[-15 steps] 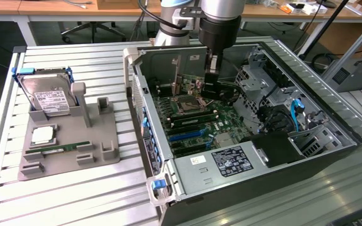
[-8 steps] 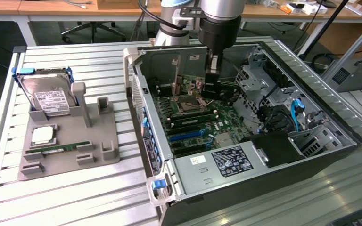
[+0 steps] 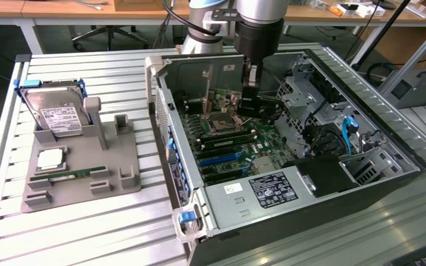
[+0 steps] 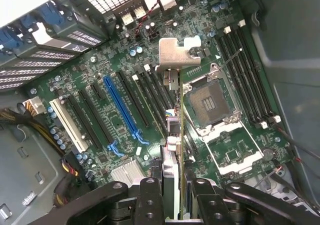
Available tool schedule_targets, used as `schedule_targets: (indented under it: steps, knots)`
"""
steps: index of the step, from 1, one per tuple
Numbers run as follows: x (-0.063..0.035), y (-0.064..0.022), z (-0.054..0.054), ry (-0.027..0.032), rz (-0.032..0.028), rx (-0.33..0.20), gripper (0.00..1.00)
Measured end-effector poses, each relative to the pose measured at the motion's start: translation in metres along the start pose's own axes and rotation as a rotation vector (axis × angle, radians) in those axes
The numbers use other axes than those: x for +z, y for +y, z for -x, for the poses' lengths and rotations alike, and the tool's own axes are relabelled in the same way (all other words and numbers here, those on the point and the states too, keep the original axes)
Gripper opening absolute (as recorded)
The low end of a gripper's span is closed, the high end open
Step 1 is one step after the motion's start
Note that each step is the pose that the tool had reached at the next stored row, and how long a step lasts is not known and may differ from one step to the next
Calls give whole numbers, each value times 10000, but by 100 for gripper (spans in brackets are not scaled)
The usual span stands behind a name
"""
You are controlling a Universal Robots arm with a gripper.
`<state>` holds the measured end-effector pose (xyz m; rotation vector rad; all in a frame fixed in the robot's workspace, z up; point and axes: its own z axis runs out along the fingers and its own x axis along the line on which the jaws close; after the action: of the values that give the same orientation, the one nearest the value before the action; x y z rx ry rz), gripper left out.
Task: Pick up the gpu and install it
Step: 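Insert the gpu into the slot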
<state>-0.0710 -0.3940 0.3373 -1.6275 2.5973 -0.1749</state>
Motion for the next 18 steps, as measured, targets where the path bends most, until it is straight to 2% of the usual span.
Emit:
schedule_targets:
  steps: [7, 18]
  knots:
    - [0, 0, 0, 76, -48, -182, 27]
    - [0, 0, 0, 141, -98, -466, 27]
